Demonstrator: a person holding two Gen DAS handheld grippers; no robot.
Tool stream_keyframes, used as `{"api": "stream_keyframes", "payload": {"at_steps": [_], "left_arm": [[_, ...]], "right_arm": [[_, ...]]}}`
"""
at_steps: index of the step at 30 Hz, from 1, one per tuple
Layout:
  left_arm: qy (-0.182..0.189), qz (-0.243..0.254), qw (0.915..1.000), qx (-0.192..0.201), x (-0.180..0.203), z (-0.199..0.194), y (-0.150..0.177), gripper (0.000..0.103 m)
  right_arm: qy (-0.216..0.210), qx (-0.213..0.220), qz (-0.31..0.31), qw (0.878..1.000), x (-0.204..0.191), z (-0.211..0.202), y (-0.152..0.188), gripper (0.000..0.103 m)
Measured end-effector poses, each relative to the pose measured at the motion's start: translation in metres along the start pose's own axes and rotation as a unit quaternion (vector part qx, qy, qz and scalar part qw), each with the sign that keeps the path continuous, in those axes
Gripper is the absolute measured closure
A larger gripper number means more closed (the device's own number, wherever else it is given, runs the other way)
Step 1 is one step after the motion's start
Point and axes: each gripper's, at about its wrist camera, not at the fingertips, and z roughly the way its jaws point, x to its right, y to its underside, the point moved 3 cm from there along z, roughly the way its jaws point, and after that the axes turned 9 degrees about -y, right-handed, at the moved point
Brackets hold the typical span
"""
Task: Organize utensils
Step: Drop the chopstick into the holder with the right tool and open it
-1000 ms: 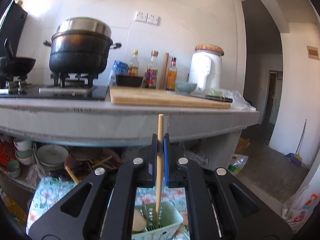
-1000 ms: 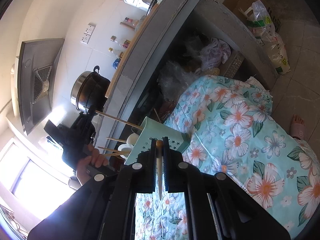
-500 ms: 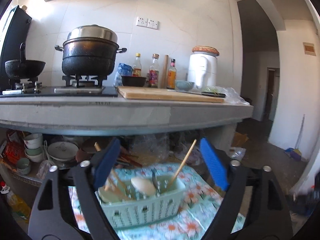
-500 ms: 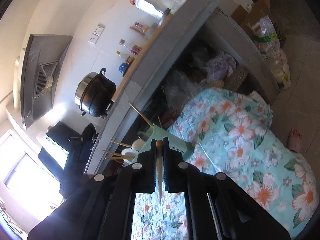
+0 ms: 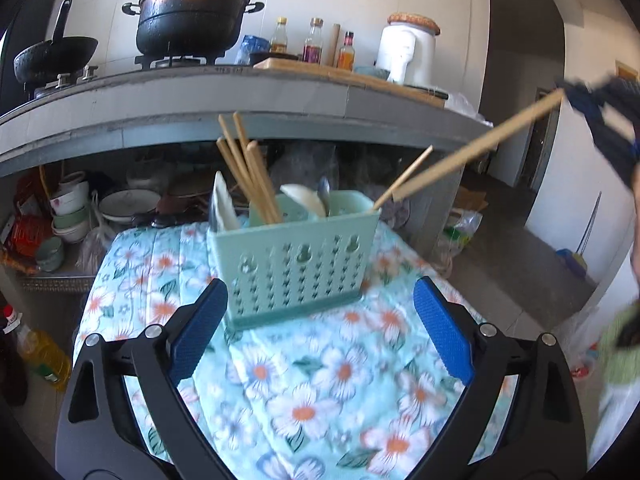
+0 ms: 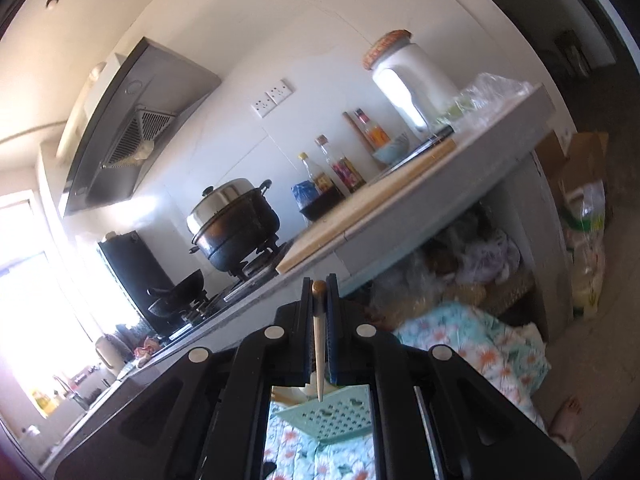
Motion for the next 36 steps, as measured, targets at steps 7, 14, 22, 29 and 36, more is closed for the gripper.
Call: {"api": "stream_keyframes", "payload": {"at_steps": [7,14,22,29,36], "left_arm": [[-0.012,-0.002,0.9998,0.017,-0.009,-0.006,0.002,0.009],[-0.01,-0.005,0.9999,0.008,-0.007,-0.004,0.003,0.009],[-0.013,-0.012,0.9998,0.003,-0.008,-0.004,0.004,0.009],[-0.013,-0.021,0.9997,-0.001,-0.009,-0.004,0.007,0.009],[-0.021,-0.028,0.9994,0.0,-0.009,-0.005,0.007,0.009]], "right_arm": [[0.042,-0.006,-0.081,0.996,-0.023,0.04,-0.01,0.097],[0.072,-0.055,-0.124,0.988,-0.025,0.091,0.021,0.097],[0.081,-0.144,-0.134,0.977,-0.009,0.133,0.067,0.095],[0.055,-0.123,-0.084,0.987,0.002,0.102,0.059,0.062],[0.069,-0.079,-0.065,0.992,0.003,0.032,0.062,0.049]]}}
